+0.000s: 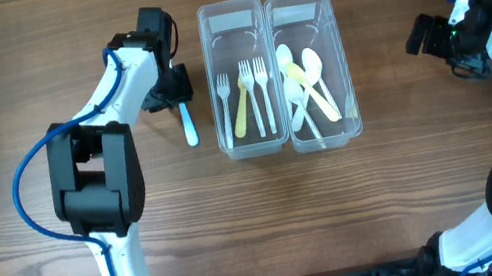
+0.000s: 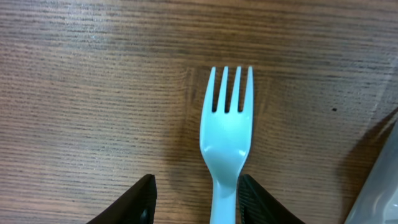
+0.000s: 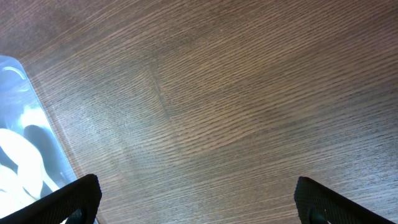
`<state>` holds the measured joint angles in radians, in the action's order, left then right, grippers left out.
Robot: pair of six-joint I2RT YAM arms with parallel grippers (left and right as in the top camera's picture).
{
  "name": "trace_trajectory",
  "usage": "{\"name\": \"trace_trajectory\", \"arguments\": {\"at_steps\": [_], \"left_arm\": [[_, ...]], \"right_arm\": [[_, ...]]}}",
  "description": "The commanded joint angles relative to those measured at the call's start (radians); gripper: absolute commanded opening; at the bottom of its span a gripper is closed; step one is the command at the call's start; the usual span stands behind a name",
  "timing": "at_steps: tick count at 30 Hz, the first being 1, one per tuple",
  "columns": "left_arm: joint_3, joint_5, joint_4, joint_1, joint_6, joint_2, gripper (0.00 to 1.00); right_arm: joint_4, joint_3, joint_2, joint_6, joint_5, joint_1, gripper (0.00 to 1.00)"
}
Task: Pack container
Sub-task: 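Grasp the yellow fork with the left gripper and place it in the left container, then grasp the light blue fork with the left gripper and place it in the left container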
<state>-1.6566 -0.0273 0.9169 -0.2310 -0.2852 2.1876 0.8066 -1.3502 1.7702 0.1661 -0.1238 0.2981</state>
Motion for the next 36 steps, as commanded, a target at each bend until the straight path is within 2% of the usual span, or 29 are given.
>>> {"name": "trace_trajectory", "arguments": {"at_steps": [1, 10, 13, 14, 17, 21, 26, 30, 33, 35, 36], "left_arm": [[0.002, 0.04, -0.006, -0.008, 0.016, 0.011, 0.41], [0.002, 0.042, -0.004, -0.029, 0.016, 0.079, 0.33], [0.0, 0.024, 0.005, -0.029, 0.017, 0.075, 0.1], [-0.011, -0.018, 0.035, -0.029, 0.017, 0.069, 0.08], [-0.14, -0.079, 0.197, -0.03, 0.039, 0.01, 0.04], [-0.249, -0.075, 0.292, -0.077, 0.039, -0.108, 0.04], [-0.262, -0.076, 0.246, -0.291, 0.038, -0.287, 0.04], [-0.233, -0.075, 0.153, -0.367, -0.001, -0.216, 0.04], [-0.225, -0.071, 0.121, -0.354, -0.01, -0.101, 0.1], [-0.225, -0.071, 0.09, -0.352, 0.001, -0.059, 0.44], [-0.225, -0.072, 0.084, -0.352, 0.026, -0.057, 0.51]], "right_arm": [[-0.003, 0.0, 0.012, -0.002, -0.008, -0.003, 0.99], [-0.002, 0.0, 0.012, -0.003, -0.008, -0.003, 0.99], [-0.002, 0.0, 0.012, -0.002, -0.008, -0.003, 1.0], [-0.002, 0.0, 0.012, -0.002, -0.008, -0.003, 0.99], [-0.005, 0.0, 0.012, -0.002, -0.008, -0.003, 0.99], [-0.005, 0.0, 0.012, -0.002, -0.008, -0.003, 0.99], [-0.006, 0.0, 0.012, -0.002, -0.008, -0.003, 1.0], [0.002, 0.0, 0.012, -0.002, -0.008, -0.003, 0.99], [0.001, 0.0, 0.012, -0.003, -0.008, -0.003, 1.0], [-0.001, 0.0, 0.012, -0.003, -0.008, -0.003, 0.99], [-0.002, 0.0, 0.012, -0.002, -0.008, -0.003, 0.99]]}}
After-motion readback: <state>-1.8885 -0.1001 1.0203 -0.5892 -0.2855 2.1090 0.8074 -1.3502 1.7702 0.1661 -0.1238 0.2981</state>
